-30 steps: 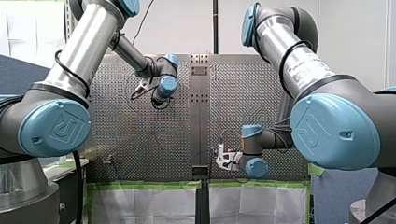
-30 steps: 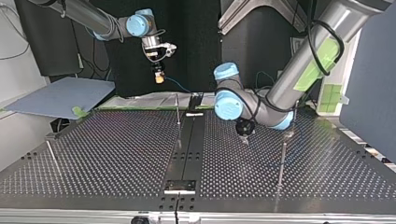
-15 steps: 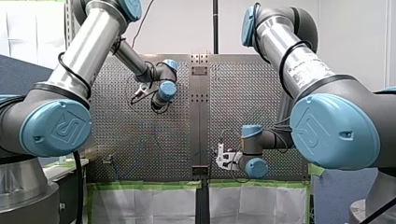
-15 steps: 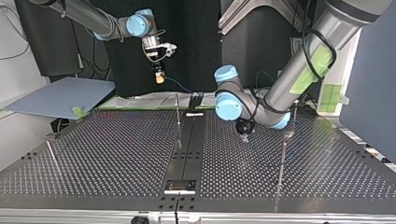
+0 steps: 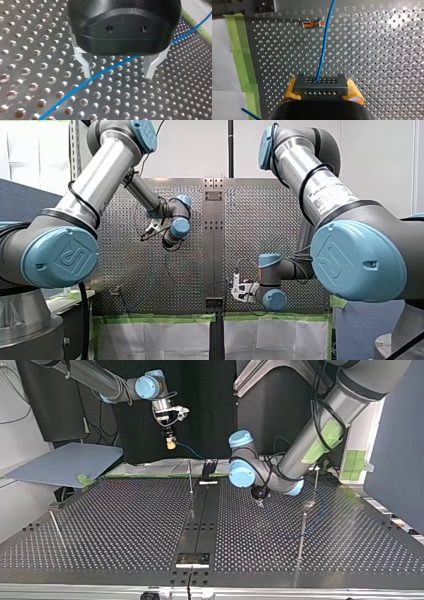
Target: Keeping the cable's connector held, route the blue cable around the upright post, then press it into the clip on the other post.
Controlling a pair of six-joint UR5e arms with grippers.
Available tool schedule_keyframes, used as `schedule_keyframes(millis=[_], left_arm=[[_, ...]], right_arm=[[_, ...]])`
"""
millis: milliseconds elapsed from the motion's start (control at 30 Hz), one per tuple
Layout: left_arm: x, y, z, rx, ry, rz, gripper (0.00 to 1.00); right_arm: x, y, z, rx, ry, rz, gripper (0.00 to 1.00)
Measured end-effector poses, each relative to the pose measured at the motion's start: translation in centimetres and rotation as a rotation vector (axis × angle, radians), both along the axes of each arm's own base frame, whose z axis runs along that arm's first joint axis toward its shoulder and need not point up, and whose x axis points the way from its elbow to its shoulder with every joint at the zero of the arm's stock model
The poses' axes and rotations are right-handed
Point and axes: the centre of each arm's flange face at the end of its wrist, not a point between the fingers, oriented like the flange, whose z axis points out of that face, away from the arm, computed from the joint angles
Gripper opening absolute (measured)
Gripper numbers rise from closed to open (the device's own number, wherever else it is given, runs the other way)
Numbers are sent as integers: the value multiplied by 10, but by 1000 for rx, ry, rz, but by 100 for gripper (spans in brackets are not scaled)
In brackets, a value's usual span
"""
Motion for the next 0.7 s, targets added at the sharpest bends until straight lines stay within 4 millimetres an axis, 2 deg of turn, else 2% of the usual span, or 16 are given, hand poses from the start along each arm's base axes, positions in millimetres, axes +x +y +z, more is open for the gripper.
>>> schedule_keyframes(millis=[467, 700], left_arm=[[1, 7, -40, 41, 56, 60, 100], [-1, 6, -46, 43, 68, 67, 100]], right_arm=[[0, 0, 0, 0, -1, 0, 0], [0, 0, 0, 3, 1, 0, 0]])
